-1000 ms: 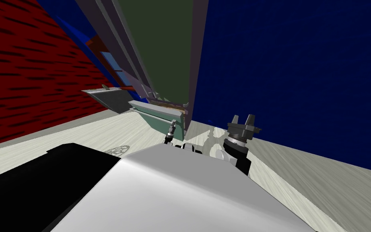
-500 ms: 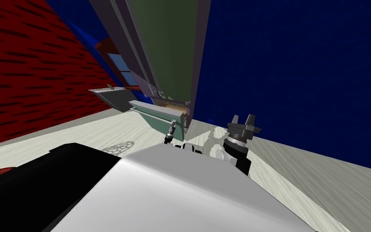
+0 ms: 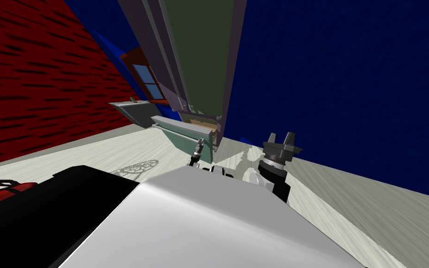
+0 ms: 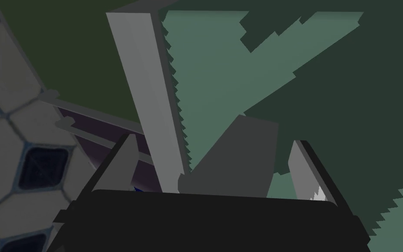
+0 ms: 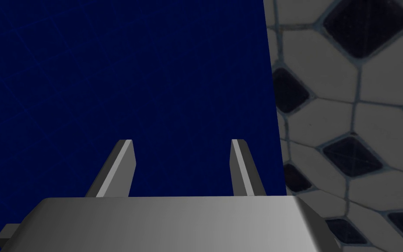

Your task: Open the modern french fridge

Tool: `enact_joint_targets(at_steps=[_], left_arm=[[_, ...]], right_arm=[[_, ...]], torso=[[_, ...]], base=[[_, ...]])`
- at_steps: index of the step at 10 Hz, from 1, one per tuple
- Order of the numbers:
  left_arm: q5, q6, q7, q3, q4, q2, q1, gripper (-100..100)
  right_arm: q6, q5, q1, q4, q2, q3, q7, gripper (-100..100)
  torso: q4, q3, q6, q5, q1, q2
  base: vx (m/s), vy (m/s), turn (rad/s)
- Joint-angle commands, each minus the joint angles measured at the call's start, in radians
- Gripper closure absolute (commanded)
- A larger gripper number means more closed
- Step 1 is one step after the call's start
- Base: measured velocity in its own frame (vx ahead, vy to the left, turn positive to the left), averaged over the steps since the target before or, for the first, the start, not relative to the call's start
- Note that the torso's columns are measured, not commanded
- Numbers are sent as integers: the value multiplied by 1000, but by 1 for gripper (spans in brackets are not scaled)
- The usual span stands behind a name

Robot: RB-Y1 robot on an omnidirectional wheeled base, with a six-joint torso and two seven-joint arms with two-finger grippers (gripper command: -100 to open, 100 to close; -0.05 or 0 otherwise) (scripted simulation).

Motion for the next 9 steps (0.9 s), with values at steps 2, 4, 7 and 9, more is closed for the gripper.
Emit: enact_joint_targets(at_steps=[2, 4, 7, 9], left_arm=[[5, 96, 8, 4, -45, 10, -57, -100], [8, 147, 12, 7, -64, 15, -90, -100], [10, 197, 17, 10, -84, 21, -122, -100], [7, 215, 14, 5, -71, 15, -99, 0]], right_arm=[[0, 0, 0, 0, 0, 0, 0, 0], [0, 0, 0, 0, 0, 0, 0, 0], [0, 0, 0, 0, 0, 0, 0, 0], [0, 0, 0, 0, 0, 0, 0, 0]], torso=[[3, 6, -2, -1, 0, 10], [7, 10, -1, -2, -1, 17], [15, 12, -2, -6, -5, 22], [11, 11, -1, -5, -5, 19]], base=[[-56, -12, 13], [-83, -4, 13], [-71, -7, 13], [-3, 1, -1]])
